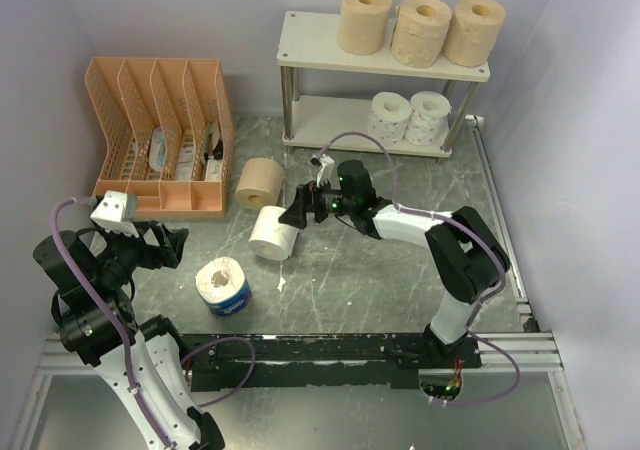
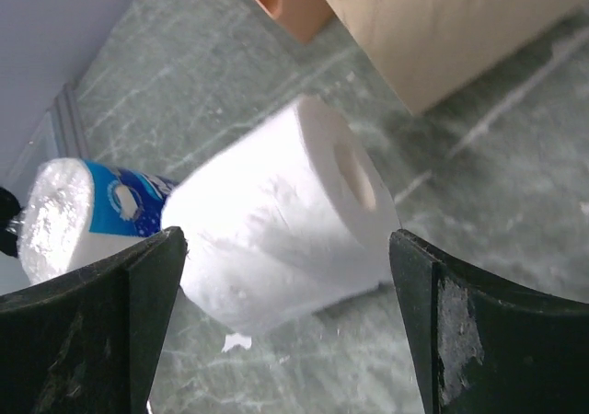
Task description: Place and organize the paper towels onto the shelf
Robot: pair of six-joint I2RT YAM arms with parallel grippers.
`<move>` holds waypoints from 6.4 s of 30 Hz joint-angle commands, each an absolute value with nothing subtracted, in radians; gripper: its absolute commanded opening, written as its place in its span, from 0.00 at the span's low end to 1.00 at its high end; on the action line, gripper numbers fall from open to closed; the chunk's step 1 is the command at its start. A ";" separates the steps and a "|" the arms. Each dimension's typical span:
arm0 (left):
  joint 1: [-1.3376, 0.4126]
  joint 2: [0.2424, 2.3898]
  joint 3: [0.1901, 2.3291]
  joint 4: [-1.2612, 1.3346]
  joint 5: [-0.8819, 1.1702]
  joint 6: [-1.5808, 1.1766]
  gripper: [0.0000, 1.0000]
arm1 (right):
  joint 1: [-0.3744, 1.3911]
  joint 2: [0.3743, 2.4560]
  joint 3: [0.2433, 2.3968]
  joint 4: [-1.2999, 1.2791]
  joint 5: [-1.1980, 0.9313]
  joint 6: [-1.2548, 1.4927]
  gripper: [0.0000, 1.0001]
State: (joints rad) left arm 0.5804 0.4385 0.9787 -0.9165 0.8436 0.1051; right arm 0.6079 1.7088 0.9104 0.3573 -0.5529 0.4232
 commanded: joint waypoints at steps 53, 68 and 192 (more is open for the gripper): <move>0.574 0.423 0.979 -0.899 0.887 0.123 0.93 | 0.709 1.528 1.337 -0.230 -0.124 -0.158 0.00; 0.577 0.345 0.977 -0.893 0.872 0.113 0.94 | 0.702 1.625 1.372 0.159 0.457 -0.567 0.00; 0.695 0.118 0.980 -0.904 0.946 0.140 0.94 | 0.690 1.736 0.829 0.408 0.400 0.994 0.00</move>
